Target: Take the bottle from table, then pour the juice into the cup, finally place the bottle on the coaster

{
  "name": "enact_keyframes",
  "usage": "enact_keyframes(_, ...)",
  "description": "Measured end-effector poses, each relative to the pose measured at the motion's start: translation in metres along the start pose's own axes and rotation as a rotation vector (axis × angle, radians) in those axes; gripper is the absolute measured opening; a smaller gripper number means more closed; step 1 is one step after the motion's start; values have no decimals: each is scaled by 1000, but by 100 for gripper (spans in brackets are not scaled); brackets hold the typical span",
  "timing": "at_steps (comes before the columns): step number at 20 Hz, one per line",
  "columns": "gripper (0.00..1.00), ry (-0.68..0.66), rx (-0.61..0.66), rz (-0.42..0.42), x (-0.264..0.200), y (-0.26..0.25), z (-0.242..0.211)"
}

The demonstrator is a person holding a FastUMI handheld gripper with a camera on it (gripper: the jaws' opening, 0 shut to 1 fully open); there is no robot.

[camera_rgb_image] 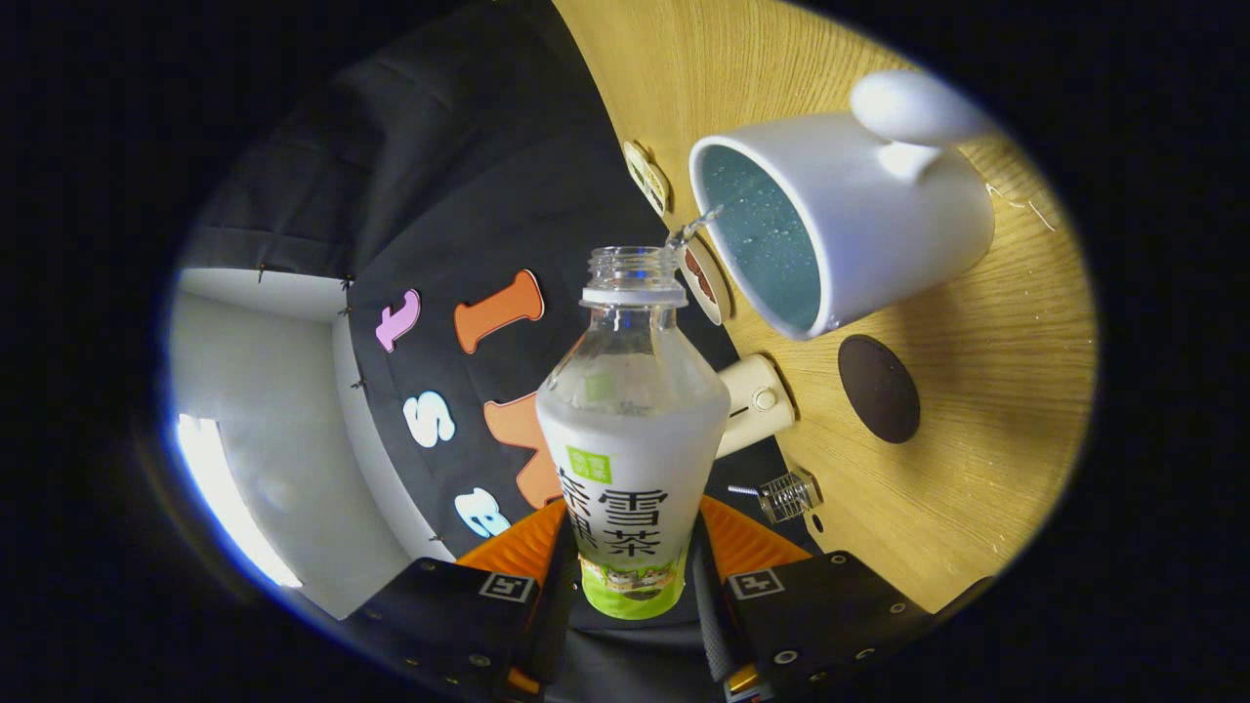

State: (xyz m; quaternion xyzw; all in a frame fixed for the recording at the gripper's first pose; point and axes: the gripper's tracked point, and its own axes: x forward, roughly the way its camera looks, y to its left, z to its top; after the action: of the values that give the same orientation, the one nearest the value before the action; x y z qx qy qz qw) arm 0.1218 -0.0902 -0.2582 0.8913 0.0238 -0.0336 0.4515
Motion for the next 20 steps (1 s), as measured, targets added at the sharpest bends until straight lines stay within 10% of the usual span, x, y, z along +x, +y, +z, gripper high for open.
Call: enact_keyframes(20, 57, -25, 125, 27, -5, 2, 2)
